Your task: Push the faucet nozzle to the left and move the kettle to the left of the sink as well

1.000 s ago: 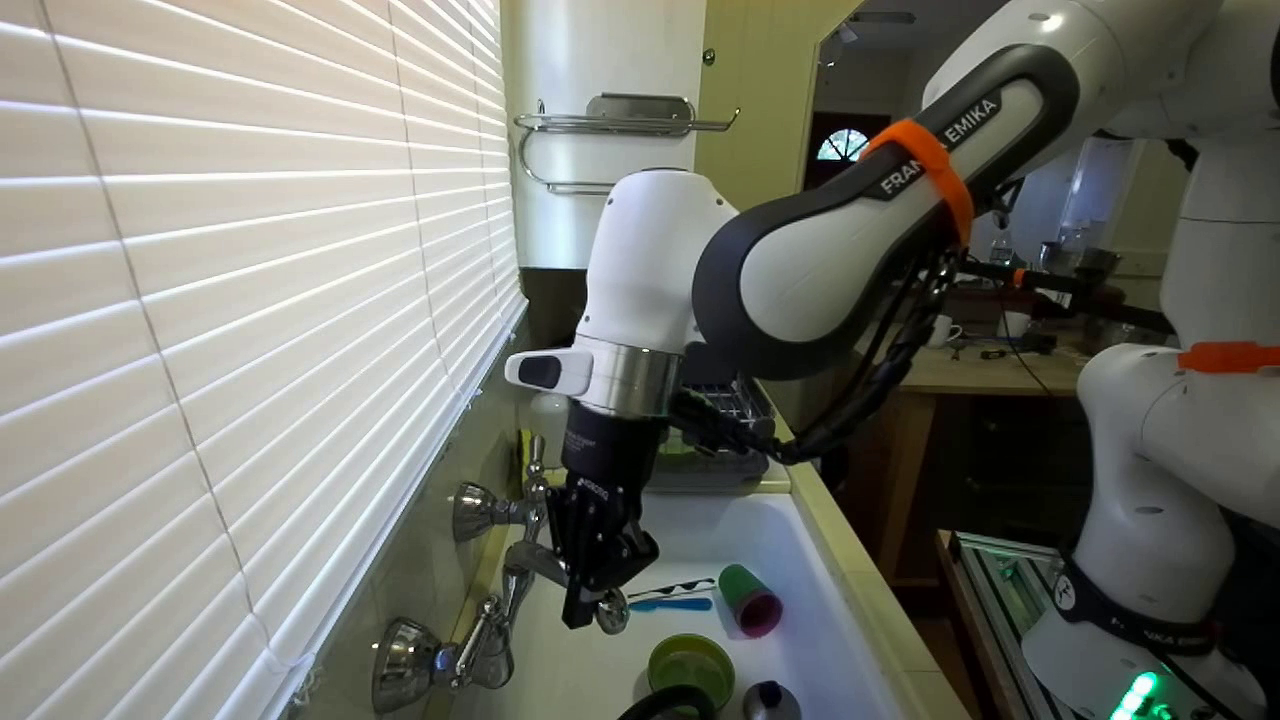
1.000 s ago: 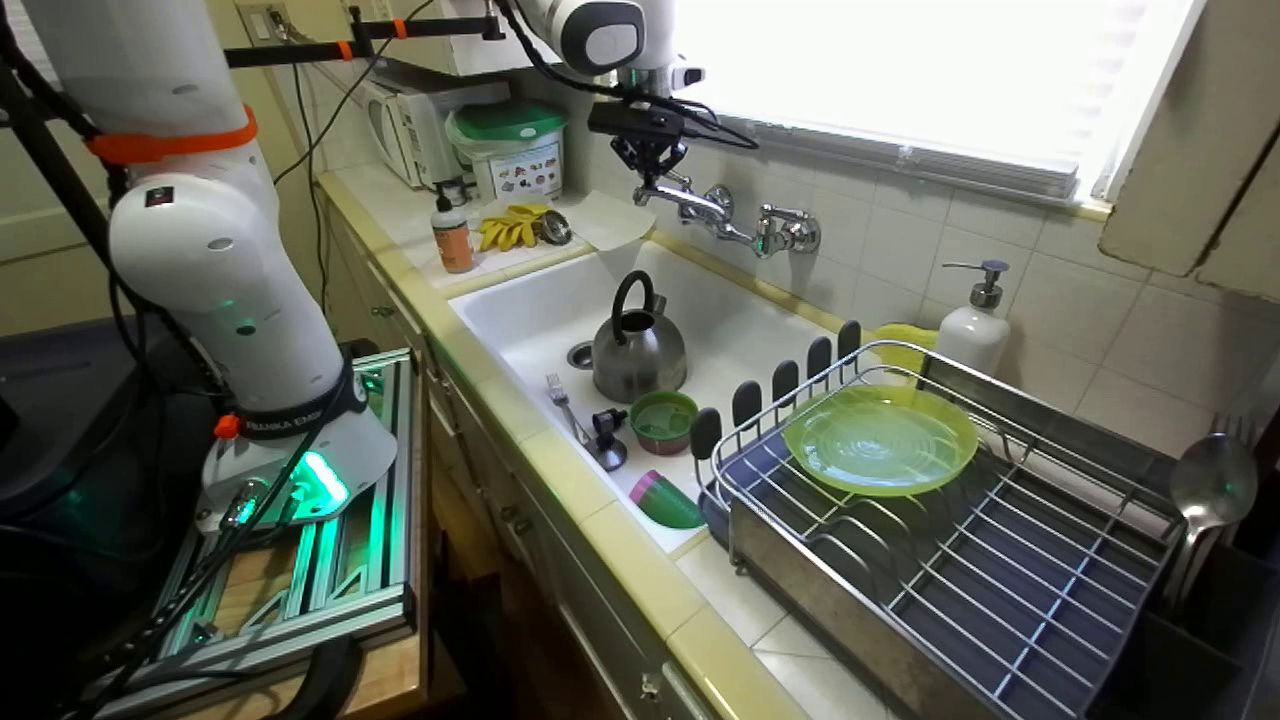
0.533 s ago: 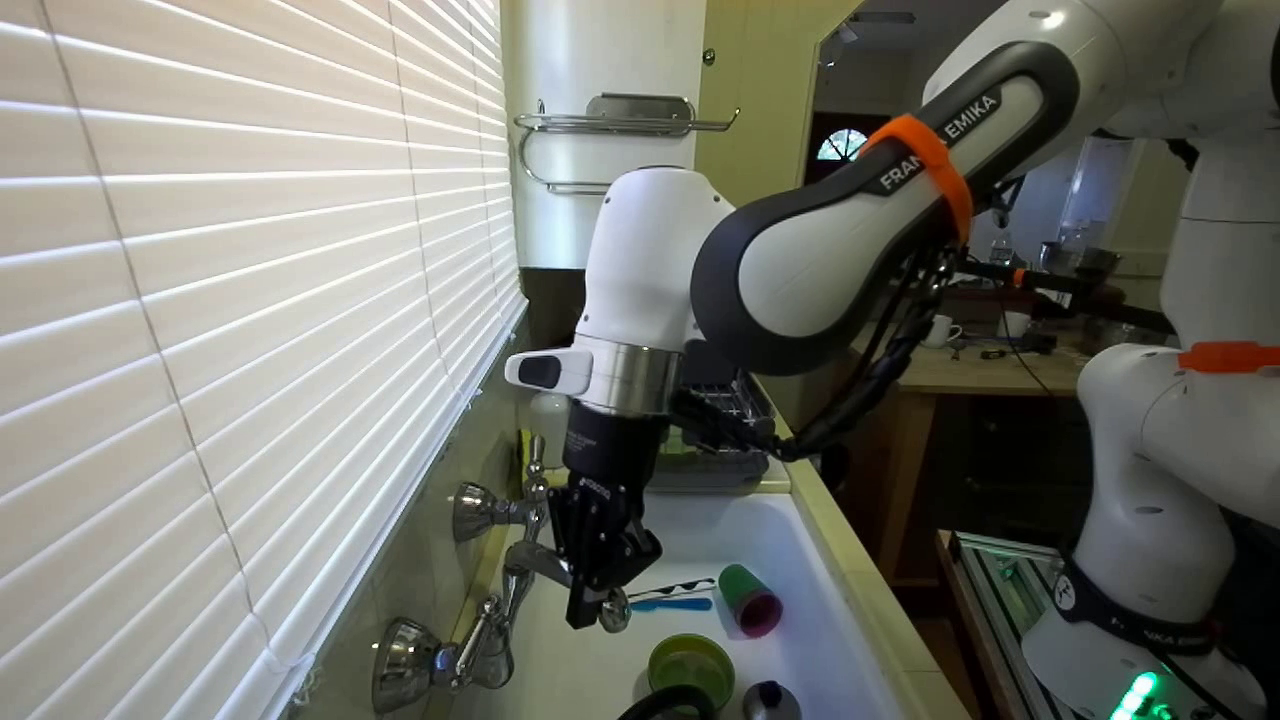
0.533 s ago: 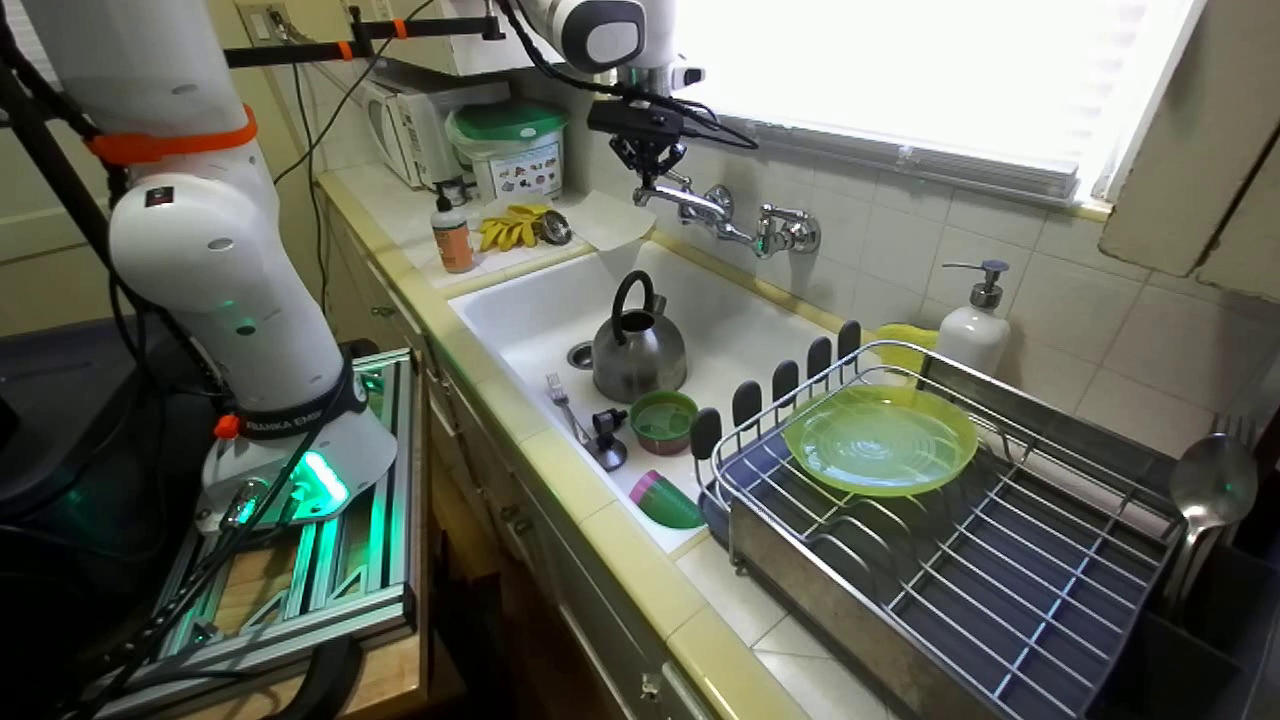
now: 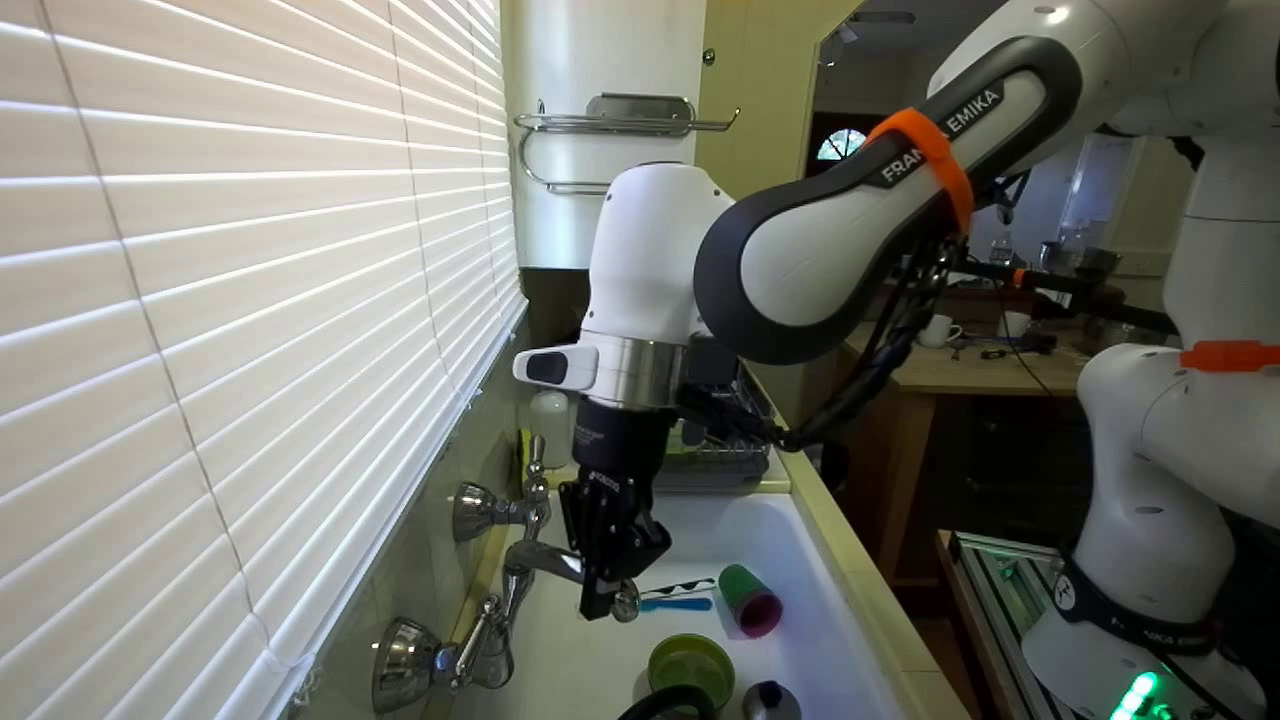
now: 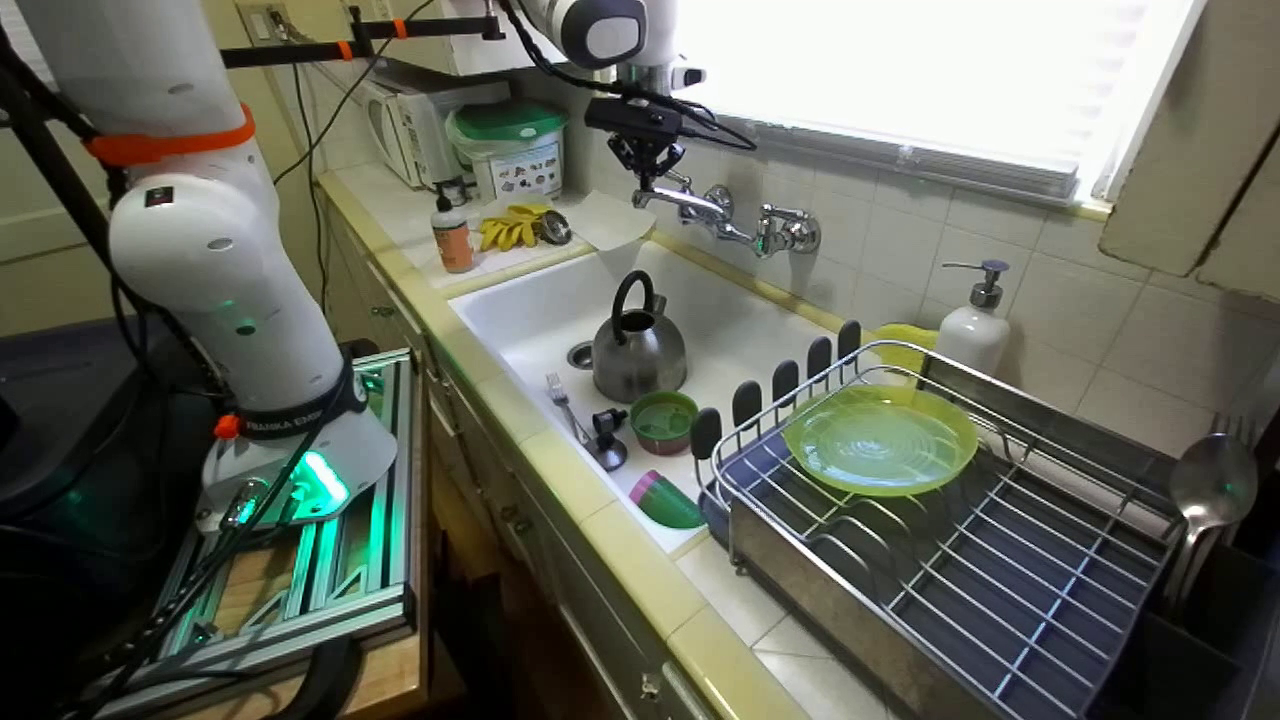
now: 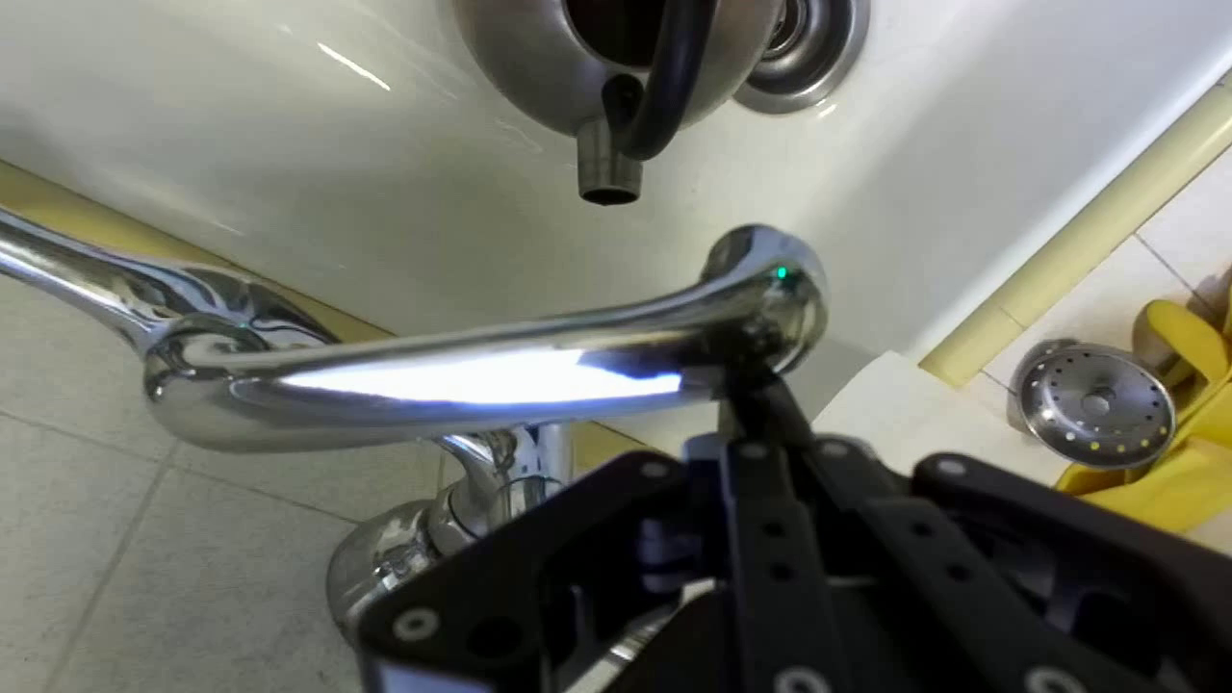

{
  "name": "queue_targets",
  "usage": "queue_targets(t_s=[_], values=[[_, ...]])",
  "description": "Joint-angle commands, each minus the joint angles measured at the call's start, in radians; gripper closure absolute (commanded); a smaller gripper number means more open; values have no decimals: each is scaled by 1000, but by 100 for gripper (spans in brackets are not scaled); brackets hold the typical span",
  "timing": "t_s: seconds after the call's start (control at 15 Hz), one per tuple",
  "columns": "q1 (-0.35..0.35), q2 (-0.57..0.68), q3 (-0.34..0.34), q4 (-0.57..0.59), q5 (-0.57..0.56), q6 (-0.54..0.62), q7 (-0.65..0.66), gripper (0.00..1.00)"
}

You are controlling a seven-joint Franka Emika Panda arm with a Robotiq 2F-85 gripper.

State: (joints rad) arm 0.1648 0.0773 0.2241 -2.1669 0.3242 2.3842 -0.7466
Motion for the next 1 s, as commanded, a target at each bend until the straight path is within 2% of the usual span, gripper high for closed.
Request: queue_targets(t_s=[0.0, 0.27, 0.33, 0.4, 0.53, 0.8, 0.93], values=[[-8, -51, -13, -50, -31, -53, 22, 100], [-4, -50, -14, -51, -32, -40, 26, 100], [-1, -43, -9, -38, -18, -34, 14, 74], [3, -37, -3, -24, -8, -36, -7, 73], [17, -24, 12, 8, -9, -53, -22, 60], [42, -14, 42, 61, 9, -156, -50, 29], [51, -22, 48, 77, -11, -248, -24, 14]])
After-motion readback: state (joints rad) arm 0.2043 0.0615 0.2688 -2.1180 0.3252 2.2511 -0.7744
